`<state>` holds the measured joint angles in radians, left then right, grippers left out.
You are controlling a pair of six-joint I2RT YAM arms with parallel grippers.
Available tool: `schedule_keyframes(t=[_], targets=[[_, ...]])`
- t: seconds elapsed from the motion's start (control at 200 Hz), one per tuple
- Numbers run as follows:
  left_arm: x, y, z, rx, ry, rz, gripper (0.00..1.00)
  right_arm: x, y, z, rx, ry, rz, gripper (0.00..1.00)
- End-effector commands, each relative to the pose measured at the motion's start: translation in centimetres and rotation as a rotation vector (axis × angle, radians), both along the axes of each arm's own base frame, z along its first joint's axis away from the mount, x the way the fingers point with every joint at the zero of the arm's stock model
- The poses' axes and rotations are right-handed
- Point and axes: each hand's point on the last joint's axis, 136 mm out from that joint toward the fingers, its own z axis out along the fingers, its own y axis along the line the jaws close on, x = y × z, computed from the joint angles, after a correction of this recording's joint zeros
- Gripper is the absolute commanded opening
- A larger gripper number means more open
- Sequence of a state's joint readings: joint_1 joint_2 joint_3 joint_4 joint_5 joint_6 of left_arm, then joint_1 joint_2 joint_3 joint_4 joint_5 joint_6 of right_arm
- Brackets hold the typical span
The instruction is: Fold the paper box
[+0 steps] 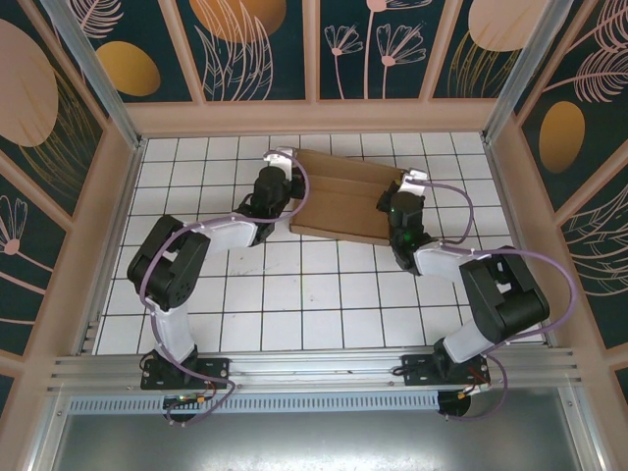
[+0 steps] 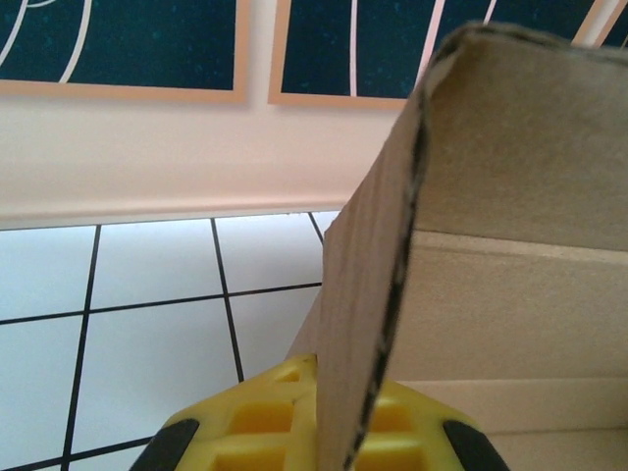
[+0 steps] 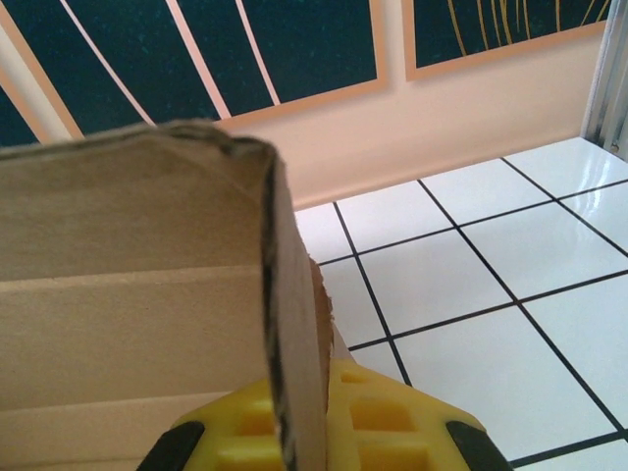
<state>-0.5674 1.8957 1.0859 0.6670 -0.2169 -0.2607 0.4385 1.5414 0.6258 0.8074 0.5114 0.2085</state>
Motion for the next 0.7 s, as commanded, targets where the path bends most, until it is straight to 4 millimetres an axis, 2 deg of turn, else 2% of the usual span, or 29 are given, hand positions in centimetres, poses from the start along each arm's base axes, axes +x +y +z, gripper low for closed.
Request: schedule_keyframes(t=[0.0, 0.365, 0.39, 0.42, 0.606, 0.696], targets=[[-0.4, -2.1, 0.1, -0.055, -0.013, -0.037, 0.00, -0.2, 1.2, 1.6, 0.050, -0.090, 0.019, 0.00], [-2.2, -2.0, -1.4, -0.070, -0.051, -0.044, 0.00, -3.0, 1.7, 1.2, -0.001, -0.202, 0.014, 0.00], [-2.2, -2.1, -1.0, -0.077, -0.068, -0.045, 0.00, -3.4, 2.5, 1.2, -0.009, -0.210, 0.030, 0.00], [-2.9, -1.7, -2.2, -0.060, -0.057, -0.045, 0.00, -3.8, 2.7, 1.1, -0.016, -0.220, 0.031, 0.00], [-4.2, -1.6, -3.7, -0.073, -0.054, -0.062, 0.00, -5.1, 4.0, 0.5, -0.054, -0.256, 0.043, 0.00], [-4.4, -1.7, -4.2, -0.074, -0.042, -0.073, 0.00, -5.5, 4.2, 0.3, -0.062, -0.259, 0.035, 0.03]])
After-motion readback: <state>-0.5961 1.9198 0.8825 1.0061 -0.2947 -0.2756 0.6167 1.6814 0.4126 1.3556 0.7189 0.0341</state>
